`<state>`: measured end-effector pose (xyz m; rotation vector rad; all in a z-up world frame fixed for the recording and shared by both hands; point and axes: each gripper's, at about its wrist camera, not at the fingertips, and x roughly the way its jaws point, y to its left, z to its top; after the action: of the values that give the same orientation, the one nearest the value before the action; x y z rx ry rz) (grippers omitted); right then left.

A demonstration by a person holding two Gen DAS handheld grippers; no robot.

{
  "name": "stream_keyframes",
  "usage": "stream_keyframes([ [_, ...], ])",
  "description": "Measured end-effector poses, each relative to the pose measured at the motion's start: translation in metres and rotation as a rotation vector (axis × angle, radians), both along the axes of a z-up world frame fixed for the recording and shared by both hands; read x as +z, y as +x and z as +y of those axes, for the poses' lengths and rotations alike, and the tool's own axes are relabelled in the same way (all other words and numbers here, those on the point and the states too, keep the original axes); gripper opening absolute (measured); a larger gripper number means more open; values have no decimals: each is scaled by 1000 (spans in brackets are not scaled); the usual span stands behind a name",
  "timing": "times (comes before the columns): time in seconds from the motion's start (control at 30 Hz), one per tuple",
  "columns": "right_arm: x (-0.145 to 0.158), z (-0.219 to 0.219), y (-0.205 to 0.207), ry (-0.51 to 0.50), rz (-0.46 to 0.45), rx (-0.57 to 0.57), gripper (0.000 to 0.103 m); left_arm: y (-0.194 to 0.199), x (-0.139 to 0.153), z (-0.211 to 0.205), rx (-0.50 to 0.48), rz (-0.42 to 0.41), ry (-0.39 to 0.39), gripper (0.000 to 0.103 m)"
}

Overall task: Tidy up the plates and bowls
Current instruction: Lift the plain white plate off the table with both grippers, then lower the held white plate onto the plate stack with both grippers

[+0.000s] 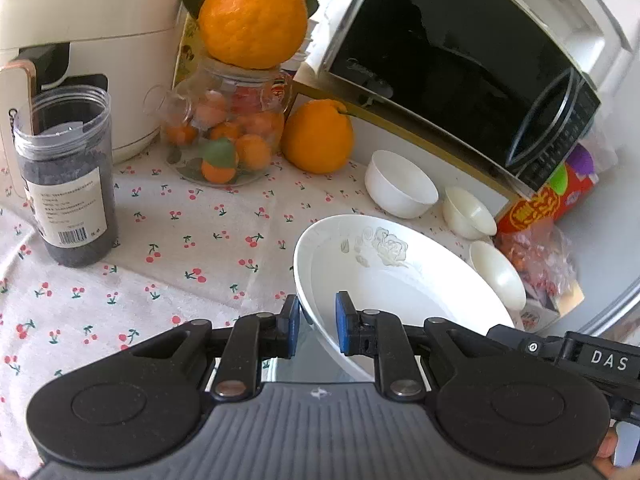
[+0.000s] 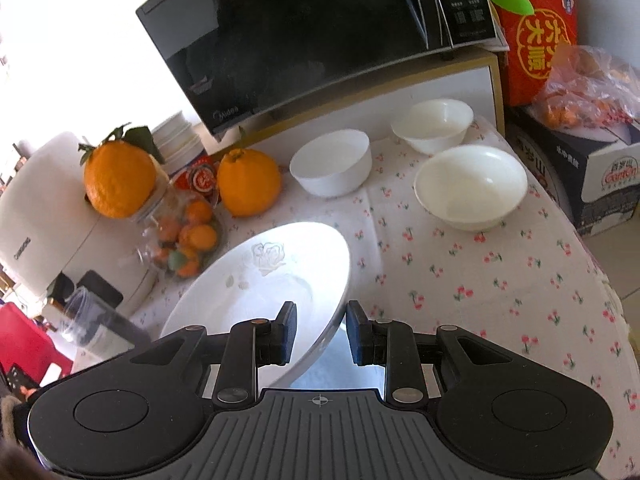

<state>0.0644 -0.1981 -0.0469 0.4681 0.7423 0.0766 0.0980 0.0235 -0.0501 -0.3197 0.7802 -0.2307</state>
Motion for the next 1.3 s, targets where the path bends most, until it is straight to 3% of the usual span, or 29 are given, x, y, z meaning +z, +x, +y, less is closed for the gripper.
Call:
stream_keyframes([
  [0.9, -24, 17, -30, -137, 120, 84, 26, -31, -15, -11, -102, -21, 192, 16],
  [1.3, -20, 39, -36, -313, 115, 137, 26, -35, -18, -20, -131, 0, 286, 16],
])
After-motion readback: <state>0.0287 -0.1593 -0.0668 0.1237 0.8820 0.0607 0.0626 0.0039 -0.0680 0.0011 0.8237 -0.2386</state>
